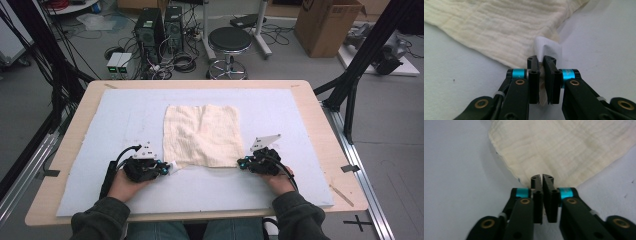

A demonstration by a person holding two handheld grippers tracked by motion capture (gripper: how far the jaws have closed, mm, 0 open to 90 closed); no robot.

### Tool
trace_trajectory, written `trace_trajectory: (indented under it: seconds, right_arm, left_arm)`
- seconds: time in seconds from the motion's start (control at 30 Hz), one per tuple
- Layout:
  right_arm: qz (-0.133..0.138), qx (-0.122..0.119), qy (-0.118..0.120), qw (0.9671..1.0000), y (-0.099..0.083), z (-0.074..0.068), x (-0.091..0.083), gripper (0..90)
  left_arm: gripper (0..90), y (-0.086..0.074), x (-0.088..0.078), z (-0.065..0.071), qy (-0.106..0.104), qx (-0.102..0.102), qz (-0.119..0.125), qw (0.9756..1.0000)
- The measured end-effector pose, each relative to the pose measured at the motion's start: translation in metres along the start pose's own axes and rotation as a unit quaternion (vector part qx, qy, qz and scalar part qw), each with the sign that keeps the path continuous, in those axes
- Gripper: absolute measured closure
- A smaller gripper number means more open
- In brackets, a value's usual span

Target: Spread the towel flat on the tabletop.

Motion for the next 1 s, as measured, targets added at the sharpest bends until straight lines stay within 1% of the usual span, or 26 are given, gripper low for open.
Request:
trace_trajectory:
  seconds: [0.1,0.13,0.2,0.3,0.33,0.37,0.4,0.43,0.53,0.67,0.73,0.77,0.8,0.9,1.0]
  right_arm:
    - [0.001,-0.002,0.002,1.0,0.0,0.0,-0.002,88.3]
    - [0.001,0.004,0.006,1.0,0.0,-0.001,-0.003,88.4]
    - [0.012,0.007,0.012,0.9998,0.002,-0.002,-0.006,88.4]
    - [0.021,0.005,0.017,0.9996,0.005,-0.006,-0.011,88.5]
    - [0.024,0.0,0.019,0.9995,0.006,-0.008,-0.012,88.5]
    - [0.024,-0.004,0.02,0.9995,0.006,-0.01,-0.013,88.5]
    - [0.023,-0.005,0.022,0.9995,0.007,-0.013,-0.013,88.5]
    - [0.023,-0.01,0.027,0.9993,0.007,-0.014,-0.013,88.5]
    - [0.022,-0.015,0.031,0.9992,0.007,-0.018,-0.013,88.5]
    - [0.018,-0.012,0.029,0.9994,0.004,-0.018,-0.017,88.5]
    - [0.02,-0.008,0.028,0.9994,0.002,-0.017,-0.018,88.4]
    - [0.019,-0.005,0.033,0.9993,0.001,-0.019,-0.019,88.4]
    - [0.016,-0.006,0.034,0.9993,0.001,-0.021,-0.019,88.4]
    - [0.009,-0.019,0.035,0.9992,-0.001,-0.026,-0.017,88.4]
    - [0.007,-0.021,0.039,0.999,-0.001,-0.031,-0.017,88.3]
  left_arm:
    - [82.4,-0.001,-0.008,-0.001,-0.006,0.002,0.008,0.9999]
    - [82.5,-0.001,-0.01,-0.001,-0.007,0.002,0.012,0.9999]
    - [82.5,-0.002,-0.016,-0.002,-0.008,-0.001,0.018,0.9998]
    - [82.5,-0.004,-0.023,-0.005,-0.009,-0.003,0.023,0.9997]
    - [82.5,-0.004,-0.024,-0.005,-0.009,-0.004,0.026,0.9996]
    - [82.5,-0.005,-0.025,-0.004,-0.011,-0.004,0.026,0.9996]
    - [82.5,-0.005,-0.026,-0.005,-0.008,-0.001,0.025,0.9997]
    - [82.6,-0.005,-0.027,-0.005,-0.008,-0.001,0.027,0.9996]
    - [82.6,-0.006,-0.031,-0.004,-0.009,-0.003,0.028,0.9995]
    - [82.6,-0.012,-0.037,0.0,-0.013,0.001,0.027,0.9995]
    - [82.6,-0.015,-0.04,0.001,-0.016,-0.002,0.029,0.9995]
    - [82.6,-0.016,-0.042,0.002,-0.017,-0.003,0.029,0.9994]
    - [82.6,-0.017,-0.042,0.003,-0.019,-0.006,0.031,0.9993]
    - [82.6,-0.021,-0.045,0.006,-0.019,-0.004,0.029,0.9994]
    - [82.6,-0.023,-0.049,0.01,-0.018,-0.002,0.031,0.9994]
Point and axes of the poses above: each handheld gripper's, and its own axes: x roughly forward along the jaws, y roughly out of its top, z roughly to its right, the point moved 6 cm from there along x, roughly forward along the jaws, and after that the axes turned 3 degrees about y, right-handed, at the moved point
